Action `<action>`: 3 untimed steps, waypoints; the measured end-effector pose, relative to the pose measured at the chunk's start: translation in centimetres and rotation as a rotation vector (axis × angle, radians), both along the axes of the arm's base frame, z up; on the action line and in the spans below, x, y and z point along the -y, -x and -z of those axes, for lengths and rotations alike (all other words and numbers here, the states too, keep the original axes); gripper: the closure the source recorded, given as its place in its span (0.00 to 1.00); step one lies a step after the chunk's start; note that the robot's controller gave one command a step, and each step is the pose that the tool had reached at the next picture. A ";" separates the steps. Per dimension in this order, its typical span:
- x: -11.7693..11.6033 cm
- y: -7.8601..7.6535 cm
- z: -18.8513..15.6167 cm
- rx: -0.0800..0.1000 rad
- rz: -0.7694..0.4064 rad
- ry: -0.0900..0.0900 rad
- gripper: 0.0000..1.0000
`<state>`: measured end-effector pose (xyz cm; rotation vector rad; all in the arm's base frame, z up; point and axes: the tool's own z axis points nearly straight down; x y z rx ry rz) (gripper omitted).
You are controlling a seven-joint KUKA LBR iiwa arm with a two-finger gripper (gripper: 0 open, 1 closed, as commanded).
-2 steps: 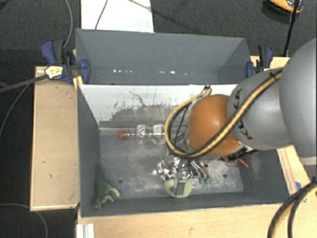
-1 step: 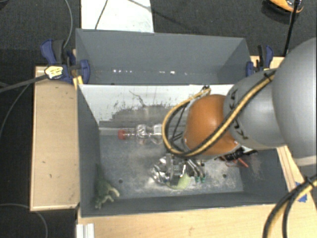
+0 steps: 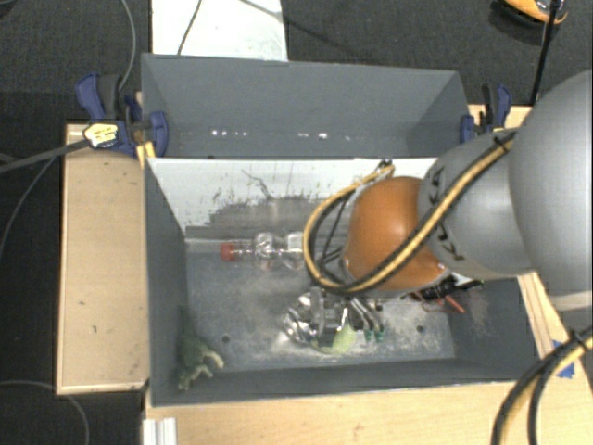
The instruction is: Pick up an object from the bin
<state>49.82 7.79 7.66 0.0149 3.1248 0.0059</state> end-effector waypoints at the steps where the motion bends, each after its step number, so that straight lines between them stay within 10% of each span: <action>1: -0.1 0.9 -4.0 -0.008 0.000 0.001 1.00; 3: 0.0 0.0 -13.6 -0.005 -0.009 0.001 1.00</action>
Offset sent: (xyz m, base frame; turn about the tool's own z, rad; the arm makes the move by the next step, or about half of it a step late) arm 0.0043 -0.0014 0.1049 -0.0116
